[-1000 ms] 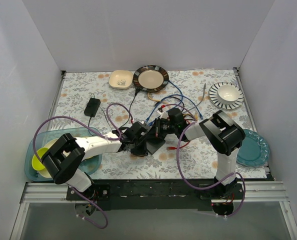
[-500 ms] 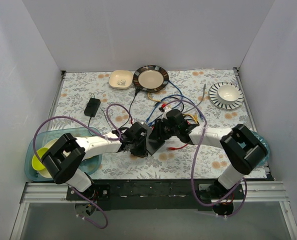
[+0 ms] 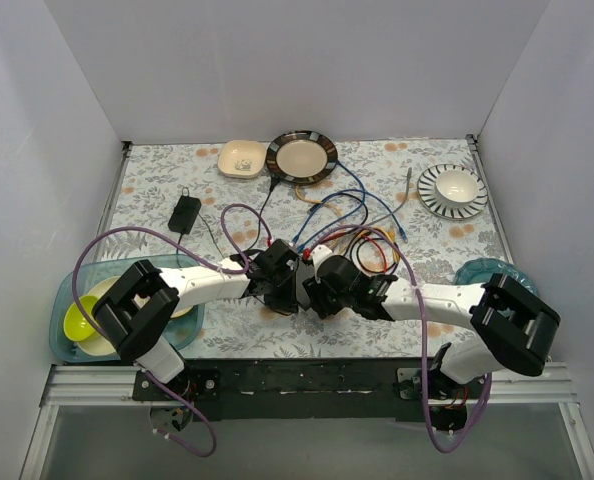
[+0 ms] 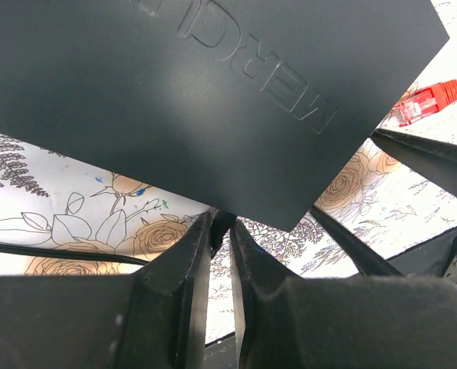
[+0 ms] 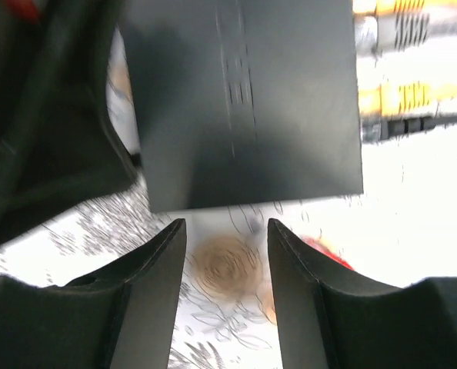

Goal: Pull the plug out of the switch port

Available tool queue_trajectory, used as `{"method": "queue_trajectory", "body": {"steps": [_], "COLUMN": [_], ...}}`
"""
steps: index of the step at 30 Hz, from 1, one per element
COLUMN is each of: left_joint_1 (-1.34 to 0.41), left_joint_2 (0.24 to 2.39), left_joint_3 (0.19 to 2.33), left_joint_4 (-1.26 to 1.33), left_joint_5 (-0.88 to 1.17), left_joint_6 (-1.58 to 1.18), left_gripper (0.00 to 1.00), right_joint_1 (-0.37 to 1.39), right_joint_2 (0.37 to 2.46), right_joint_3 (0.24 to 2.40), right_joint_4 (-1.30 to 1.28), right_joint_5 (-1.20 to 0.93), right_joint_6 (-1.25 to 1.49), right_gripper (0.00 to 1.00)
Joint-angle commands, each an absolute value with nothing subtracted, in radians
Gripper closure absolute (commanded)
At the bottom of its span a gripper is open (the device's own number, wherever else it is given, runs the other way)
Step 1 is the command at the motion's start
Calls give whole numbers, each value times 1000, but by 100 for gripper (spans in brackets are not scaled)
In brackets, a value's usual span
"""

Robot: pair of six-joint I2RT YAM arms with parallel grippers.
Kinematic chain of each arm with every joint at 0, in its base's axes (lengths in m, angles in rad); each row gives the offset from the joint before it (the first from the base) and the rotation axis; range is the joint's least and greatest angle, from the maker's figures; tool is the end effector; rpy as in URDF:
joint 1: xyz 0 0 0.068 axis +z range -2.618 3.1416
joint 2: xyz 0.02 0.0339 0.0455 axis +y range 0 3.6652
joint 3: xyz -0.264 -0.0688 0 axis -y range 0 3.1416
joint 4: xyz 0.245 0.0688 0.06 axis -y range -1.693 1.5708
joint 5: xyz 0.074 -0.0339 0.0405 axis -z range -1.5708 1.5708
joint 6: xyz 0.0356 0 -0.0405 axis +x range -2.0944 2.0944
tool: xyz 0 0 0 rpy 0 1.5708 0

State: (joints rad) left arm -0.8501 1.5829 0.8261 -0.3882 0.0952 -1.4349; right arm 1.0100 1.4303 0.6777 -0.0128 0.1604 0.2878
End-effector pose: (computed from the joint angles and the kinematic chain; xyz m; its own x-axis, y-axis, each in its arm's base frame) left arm 0.1873 -0.2184 0.1532 -0.8481 -0.5289 0.0298 -0.4906 0.7630 -0.4210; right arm 0.1546 0.2354 0.1756 -0.5732 -0.3859 -0.7229 -0.6383 0.7635 0.0986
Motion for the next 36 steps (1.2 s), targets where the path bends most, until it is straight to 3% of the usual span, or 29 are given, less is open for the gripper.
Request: {"method": "queue_trajectory", "body": {"steps": [1, 14, 36], "left_joint_1": [-859, -857, -859], "left_joint_2": [1638, 1635, 1572], "left_joint_3": [792, 793, 775], "left_joint_4": [-488, -489, -465], "left_joint_5": [92, 138, 190], "left_joint_6": [-1427, -1428, -1445], "left_gripper": [100, 100, 100], "right_joint_1": [1049, 1138, 1181], "right_joint_2": [1385, 1310, 1522], "right_joint_3": [649, 638, 670], "right_joint_4": [27, 215, 296], "right_joint_5": [233, 314, 267], "right_joint_6": [206, 118, 129], "right_gripper": [46, 50, 54]}}
